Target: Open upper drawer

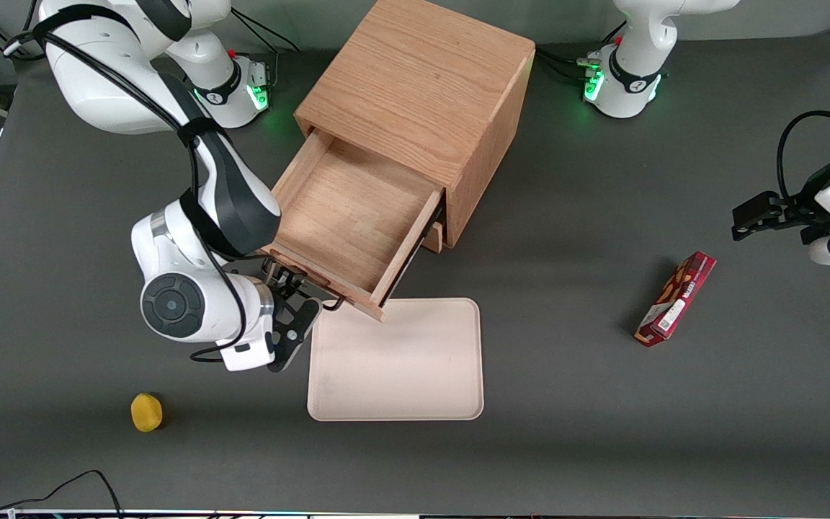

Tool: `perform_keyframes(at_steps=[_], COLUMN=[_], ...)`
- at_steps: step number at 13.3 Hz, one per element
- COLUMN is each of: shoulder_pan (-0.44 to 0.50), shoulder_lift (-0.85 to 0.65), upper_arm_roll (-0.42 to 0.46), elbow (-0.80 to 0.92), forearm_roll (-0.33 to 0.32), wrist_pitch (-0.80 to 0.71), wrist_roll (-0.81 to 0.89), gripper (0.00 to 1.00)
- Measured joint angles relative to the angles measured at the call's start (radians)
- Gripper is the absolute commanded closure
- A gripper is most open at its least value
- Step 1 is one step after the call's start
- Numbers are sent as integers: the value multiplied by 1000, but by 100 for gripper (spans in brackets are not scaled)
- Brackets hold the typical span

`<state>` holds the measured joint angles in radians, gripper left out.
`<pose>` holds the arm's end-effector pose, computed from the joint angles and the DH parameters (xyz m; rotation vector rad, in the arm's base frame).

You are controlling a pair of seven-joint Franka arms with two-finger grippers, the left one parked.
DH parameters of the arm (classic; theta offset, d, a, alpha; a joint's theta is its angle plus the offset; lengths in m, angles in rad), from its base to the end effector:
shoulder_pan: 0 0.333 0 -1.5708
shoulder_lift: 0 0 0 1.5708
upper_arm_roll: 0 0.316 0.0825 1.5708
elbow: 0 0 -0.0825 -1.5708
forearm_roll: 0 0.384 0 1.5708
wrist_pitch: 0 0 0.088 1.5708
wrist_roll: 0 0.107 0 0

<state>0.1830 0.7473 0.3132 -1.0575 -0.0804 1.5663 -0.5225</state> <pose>0.6735 0.2746 0.3904 -2.6411 -1.3911 0.3067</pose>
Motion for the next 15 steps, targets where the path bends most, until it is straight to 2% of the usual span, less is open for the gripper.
perform_keyframes(at_steps=[11,15], shoulder_pan=[-4,-39], shoulder_lift=[-112,-225], upper_arm_roll=[26,21], elbow=[75,91], forearm_roll=[23,24], wrist_pitch=[-216,-264], wrist_roll=[56,78], gripper=[0,0])
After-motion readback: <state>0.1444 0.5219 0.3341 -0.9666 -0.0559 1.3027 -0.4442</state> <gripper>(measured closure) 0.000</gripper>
